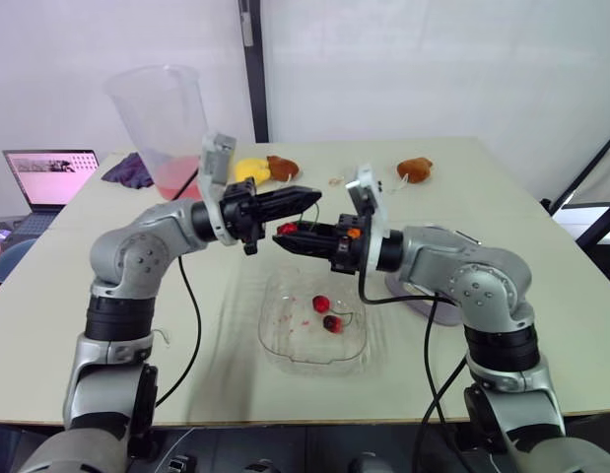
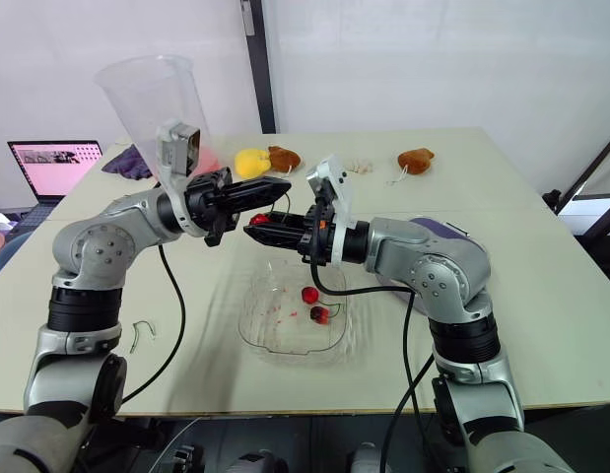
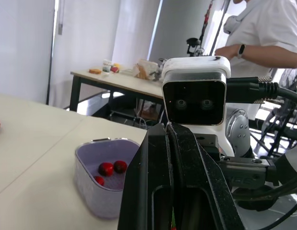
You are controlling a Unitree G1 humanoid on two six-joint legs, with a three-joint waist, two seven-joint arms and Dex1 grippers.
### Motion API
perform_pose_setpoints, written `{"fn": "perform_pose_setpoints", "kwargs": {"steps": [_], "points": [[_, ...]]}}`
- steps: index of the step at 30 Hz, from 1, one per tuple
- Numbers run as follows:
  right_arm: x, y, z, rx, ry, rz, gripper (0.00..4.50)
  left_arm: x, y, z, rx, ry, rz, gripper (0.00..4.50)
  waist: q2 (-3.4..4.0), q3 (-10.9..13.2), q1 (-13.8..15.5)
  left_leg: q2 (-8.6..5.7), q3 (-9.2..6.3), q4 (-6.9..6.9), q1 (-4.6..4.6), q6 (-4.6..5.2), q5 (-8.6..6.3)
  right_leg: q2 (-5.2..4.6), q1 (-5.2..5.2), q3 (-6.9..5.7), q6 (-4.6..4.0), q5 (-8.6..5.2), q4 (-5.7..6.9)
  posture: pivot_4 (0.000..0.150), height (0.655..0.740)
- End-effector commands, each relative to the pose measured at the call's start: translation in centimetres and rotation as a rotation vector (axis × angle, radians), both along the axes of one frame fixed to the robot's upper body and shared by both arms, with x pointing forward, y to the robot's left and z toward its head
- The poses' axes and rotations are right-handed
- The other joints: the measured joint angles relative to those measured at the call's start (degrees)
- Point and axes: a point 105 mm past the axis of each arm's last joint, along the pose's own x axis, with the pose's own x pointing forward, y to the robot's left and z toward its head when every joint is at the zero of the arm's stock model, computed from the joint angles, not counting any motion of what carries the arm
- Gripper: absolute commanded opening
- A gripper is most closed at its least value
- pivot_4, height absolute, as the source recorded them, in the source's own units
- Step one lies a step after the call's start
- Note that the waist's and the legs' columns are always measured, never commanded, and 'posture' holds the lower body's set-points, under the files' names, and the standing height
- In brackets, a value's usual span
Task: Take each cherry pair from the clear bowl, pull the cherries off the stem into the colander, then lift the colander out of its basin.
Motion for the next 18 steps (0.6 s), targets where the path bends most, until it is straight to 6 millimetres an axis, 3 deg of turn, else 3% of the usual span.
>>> {"fn": "perform_pose_setpoints", "kwargs": {"steps": [1, 5, 12, 18], "points": [[-0.1, -0.2, 1.0, 0.014, -0.046, -0.005, 1.02, -0.5, 0.3, 1.0, -0.011, -0.047, 0.006, 0.0, 0.0, 0.0, 0.0, 0.0, 0.0, 0.0, 0.0, 0.0, 0.0, 0.0, 0.0, 0.0, 0.0, 0.0, 0.0, 0.15, 0.74], [-0.2, -0.3, 0.3, -0.019, -0.033, -0.003, 1.02, -0.4, 0.3, 1.1, -0.014, -0.05, 0.009, 0.0, 0.0, 0.0, 0.0, 0.0, 0.0, 0.0, 0.0, 0.0, 0.0, 0.0, 0.0, 0.0, 0.0, 0.0, 0.0, 0.15, 0.74], [-0.2, -1.3, -4.5, -0.315, -0.076, -0.015, 1.02, -0.3, 0.1, 1.1, -0.025, -0.049, 0.005, 0.0, 0.0, 0.0, 0.2, 0.0, 0.0, 0.0, 0.0, 0.0, 0.0, 0.0, 0.01, -0.01, 0.0, 0.0, -0.01, 0.15, 0.74], [0.1, -3.6, -4.5, -0.349, -0.09, -0.062, 1.02, -0.3, -0.1, 0.9, -0.03, -0.041, -0.001, 0.0, 0.0, 0.0, 0.2, -0.01, 0.02, 0.0, -0.01, 0.0, 0.0, 0.0, -0.01, 0.0, 0.0, 0.0, -0.01, 0.15, 0.74]]}}
